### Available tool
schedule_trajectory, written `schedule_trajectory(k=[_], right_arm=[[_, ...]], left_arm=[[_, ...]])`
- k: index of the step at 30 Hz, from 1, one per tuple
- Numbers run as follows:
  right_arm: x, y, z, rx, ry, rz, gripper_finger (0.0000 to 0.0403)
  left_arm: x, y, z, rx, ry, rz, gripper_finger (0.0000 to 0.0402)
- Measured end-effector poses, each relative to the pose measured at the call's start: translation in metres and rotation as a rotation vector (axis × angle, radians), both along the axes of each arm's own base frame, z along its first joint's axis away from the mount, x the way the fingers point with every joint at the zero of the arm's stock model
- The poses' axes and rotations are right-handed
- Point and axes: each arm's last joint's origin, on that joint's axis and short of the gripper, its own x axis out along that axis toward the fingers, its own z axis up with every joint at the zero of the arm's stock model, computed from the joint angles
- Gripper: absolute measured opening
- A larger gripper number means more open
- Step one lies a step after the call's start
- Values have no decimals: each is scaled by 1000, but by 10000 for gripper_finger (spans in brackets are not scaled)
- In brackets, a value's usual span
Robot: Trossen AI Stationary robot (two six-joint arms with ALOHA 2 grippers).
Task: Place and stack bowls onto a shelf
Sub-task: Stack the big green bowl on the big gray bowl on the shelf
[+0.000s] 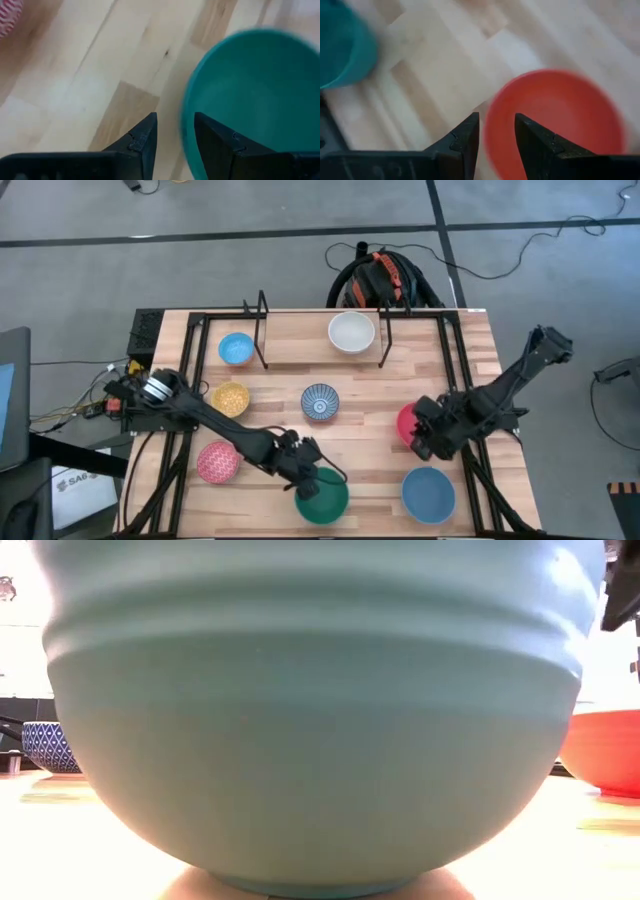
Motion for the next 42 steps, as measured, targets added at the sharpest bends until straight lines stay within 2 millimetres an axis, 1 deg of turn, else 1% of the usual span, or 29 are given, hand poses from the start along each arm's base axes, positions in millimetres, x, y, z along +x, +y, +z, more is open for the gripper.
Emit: schedule_trajectory(k=[3,6,8,13,18,20,23,27,29,31,33,35,38,42], right_arm=[[3,9,-3,20,-14,-3,152],[11,17,-6,66,-54,-11,152],[19,24,-8,92,-85,-10,152],[33,35,-16,122,-121,-13,144],[49,40,-28,127,-122,-39,135],[57,41,-30,148,-148,-52,135],[70,45,-32,186,-215,-53,136],[84,47,-30,203,-299,-46,142],[87,46,-26,178,-316,-5,148],[92,47,-19,137,-362,51,157],[95,46,-12,89,-397,98,169],[99,45,-5,49,-421,147,186],[105,40,6,1,-443,184,215],[113,26,13,-86,-433,218,241]], left_arm=[[-1,2,-5,19,26,-29,114],[-3,7,-8,32,57,3,104],[-2,10,-9,40,62,17,86],[-1,12,-9,35,66,6,12],[1,16,-9,41,63,-7,2],[2,17,-7,43,61,-2,2],[6,17,5,69,39,17,1],[12,17,30,143,10,29,1],[14,16,48,197,-12,20,1],[15,16,63,255,-38,18,0],[15,16,75,324,-52,13,0],[17,15,86,358,-79,-3,0],[19,19,93,374,-89,-15,0],[23,28,93,319,-76,10,0]])
